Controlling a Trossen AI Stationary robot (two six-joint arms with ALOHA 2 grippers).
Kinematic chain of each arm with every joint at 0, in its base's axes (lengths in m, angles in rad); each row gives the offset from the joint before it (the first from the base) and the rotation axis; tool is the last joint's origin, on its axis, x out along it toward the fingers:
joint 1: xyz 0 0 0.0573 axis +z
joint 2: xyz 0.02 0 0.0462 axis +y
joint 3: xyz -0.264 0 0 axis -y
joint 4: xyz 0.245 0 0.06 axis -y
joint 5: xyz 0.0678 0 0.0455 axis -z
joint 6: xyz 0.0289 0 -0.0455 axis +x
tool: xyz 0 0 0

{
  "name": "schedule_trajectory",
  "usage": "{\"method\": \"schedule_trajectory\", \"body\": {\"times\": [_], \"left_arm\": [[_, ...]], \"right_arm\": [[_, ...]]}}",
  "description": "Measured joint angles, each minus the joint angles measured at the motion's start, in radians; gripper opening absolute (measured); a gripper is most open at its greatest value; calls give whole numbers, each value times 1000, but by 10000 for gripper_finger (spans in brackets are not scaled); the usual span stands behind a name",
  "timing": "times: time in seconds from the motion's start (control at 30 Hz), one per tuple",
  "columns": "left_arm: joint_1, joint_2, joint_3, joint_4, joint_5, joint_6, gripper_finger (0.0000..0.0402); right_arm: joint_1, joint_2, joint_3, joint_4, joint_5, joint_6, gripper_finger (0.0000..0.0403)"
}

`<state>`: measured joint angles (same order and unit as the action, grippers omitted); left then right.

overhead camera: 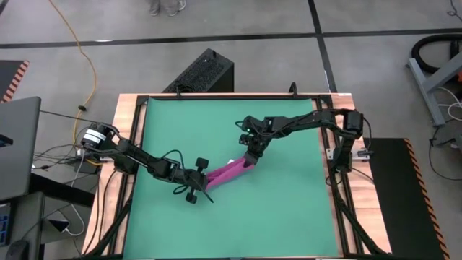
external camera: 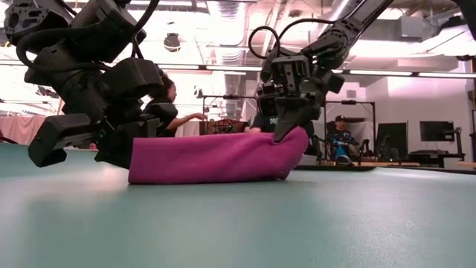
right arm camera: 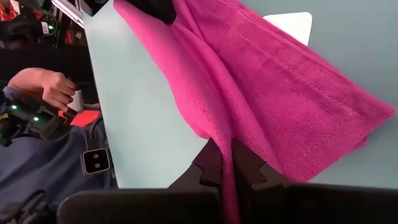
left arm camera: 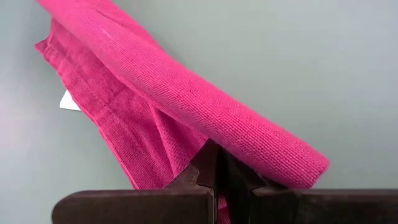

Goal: Roll towel
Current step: Roll the violet towel

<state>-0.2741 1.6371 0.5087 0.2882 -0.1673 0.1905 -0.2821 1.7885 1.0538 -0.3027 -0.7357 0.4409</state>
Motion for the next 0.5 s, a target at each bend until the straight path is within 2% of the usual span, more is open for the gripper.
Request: {"method": "schedule_trajectory", "body": {"times": [0.5], "left_arm": [[0,0,0,0,0,0,0]], "right_arm": [[-8,0,0,6,70,26,21]]}}
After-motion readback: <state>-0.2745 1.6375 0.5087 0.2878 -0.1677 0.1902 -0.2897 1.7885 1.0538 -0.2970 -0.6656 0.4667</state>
